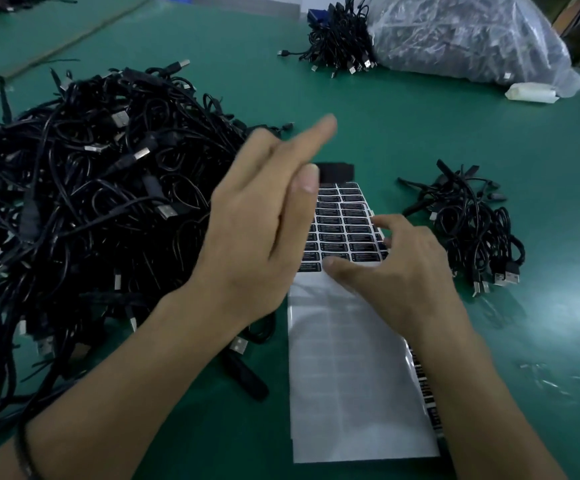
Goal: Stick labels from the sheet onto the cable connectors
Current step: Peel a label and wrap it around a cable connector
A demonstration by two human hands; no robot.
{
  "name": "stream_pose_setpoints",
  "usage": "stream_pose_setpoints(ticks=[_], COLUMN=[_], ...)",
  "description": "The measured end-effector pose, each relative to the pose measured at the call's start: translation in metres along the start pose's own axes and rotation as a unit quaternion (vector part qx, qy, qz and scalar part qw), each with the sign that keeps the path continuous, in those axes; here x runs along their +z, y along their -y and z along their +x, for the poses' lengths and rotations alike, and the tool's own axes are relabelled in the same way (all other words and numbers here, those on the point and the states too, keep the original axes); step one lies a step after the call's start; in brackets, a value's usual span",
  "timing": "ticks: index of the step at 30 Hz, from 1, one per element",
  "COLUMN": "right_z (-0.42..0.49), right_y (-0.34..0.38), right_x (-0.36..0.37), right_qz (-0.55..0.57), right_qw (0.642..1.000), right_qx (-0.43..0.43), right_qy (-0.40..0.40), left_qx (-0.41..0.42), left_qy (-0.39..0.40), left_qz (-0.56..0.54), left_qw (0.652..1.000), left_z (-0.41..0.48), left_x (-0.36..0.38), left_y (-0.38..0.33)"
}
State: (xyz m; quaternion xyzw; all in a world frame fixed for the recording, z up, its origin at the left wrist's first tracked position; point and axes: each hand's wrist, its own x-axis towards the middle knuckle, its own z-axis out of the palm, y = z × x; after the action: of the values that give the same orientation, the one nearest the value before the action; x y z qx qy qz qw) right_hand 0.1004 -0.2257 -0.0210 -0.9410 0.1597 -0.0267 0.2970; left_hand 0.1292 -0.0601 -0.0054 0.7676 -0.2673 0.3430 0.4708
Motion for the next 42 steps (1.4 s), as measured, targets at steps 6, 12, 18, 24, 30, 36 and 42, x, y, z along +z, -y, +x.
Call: stream_pose_setpoints(ticks=[6, 12, 18, 24, 30, 36, 42], right_z=[0.007, 0.011, 0.015, 0.016, 0.018, 0.016, 0.016], right_y=[-0.003, -0.014, -0.015, -0.009, -0.009, -0.009, -0.01], right_x=[-0.009, -0.006, -0.004, -0.003, -0.001, 0.0, 0.002], right_qz=[0.071, 0.129, 0.223, 0.337, 0.392, 0.412, 0.425], right_qw=[0.996, 0.991, 0.974, 0.94, 0.92, 0.911, 0.902], right_qx=[0.045, 0.001, -0.021, -0.047, -0.022, -0.028, -0.052], right_qy=[0.023, -0.03, -0.018, 0.017, 0.01, 0.024, 0.058], left_qx=[0.011, 0.049, -0.266, -0.274, -0.269, -0.299, -0.265], left_qy=[-0.015, -0.129, 0.185, 0.227, 0.233, 0.269, 0.216], left_qz=[0.008, -0.037, -0.029, 0.022, -0.025, -0.03, -0.037], left_qw=[1.0, 0.99, 0.946, 0.934, 0.934, 0.915, 0.939], left_z=[0.0, 0.009, -0.007, -0.014, -0.017, -0.016, -0.018], left_x=[0.002, -0.009, 0.002, 0.01, 0.013, 0.011, 0.013], left_y=[0.001, 0.001, 0.013, 0.018, 0.007, 0.006, 0.011])
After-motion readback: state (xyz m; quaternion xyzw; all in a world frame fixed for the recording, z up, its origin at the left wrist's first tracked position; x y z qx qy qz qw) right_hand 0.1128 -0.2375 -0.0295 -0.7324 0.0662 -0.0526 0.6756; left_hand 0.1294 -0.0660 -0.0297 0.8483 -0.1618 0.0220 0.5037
